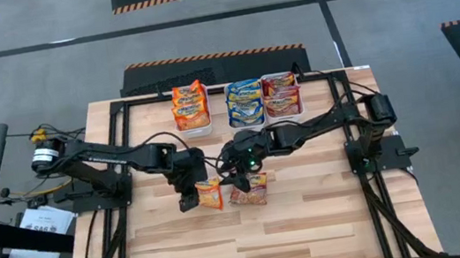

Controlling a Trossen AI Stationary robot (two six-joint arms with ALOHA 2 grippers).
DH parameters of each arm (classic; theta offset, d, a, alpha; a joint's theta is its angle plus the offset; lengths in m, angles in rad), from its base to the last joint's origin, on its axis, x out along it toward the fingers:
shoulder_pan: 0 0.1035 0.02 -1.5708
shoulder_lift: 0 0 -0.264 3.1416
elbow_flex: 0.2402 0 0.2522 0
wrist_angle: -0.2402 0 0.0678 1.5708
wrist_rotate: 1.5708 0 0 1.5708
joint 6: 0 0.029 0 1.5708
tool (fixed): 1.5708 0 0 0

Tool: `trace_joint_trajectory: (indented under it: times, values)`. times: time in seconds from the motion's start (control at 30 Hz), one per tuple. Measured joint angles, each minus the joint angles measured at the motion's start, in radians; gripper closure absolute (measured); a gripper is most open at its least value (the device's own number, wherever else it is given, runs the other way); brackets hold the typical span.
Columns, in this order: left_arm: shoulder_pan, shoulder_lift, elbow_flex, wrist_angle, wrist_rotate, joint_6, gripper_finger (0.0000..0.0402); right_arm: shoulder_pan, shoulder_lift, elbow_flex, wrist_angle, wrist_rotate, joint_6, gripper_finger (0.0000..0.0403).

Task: Sort Maruchan noodles
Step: Put the orange noodle soup pack into the left white bin

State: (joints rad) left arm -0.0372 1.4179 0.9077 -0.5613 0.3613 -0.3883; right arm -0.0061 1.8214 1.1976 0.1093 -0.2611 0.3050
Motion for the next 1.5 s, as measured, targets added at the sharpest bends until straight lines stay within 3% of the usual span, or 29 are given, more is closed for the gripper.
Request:
trace_joint_trajectory:
  times: [0.23,0.53,0.7,1.23,1.37,1.5]
  values:
    - [0.057,0.007,0.000,0.003,-0.036,0.029,0.0278,-0.070,0.000,0.000,-0.058,-0.051,0.000,0.0163]
    - [0.175,0.007,0.011,0.010,-0.132,0.179,0.0269,-0.129,0.000,0.000,-0.103,-0.108,-0.026,0.0163]
    - [0.211,0.058,0.011,0.017,-0.024,0.236,0.0269,-0.144,0.000,0.000,-0.131,-0.127,-0.047,0.0163]
    - [0.211,0.273,0.012,0.070,0.137,0.300,0.0269,-0.160,0.000,-0.002,-0.183,-0.136,-0.046,0.0163]
    - [0.210,0.286,0.012,0.074,0.165,0.300,0.0291,-0.160,0.000,-0.002,-0.201,-0.136,-0.044,0.0163]
    - [0.210,0.286,0.012,0.081,0.166,0.300,0.0352,-0.160,0.000,-0.002,-0.203,-0.136,-0.044,0.0163]
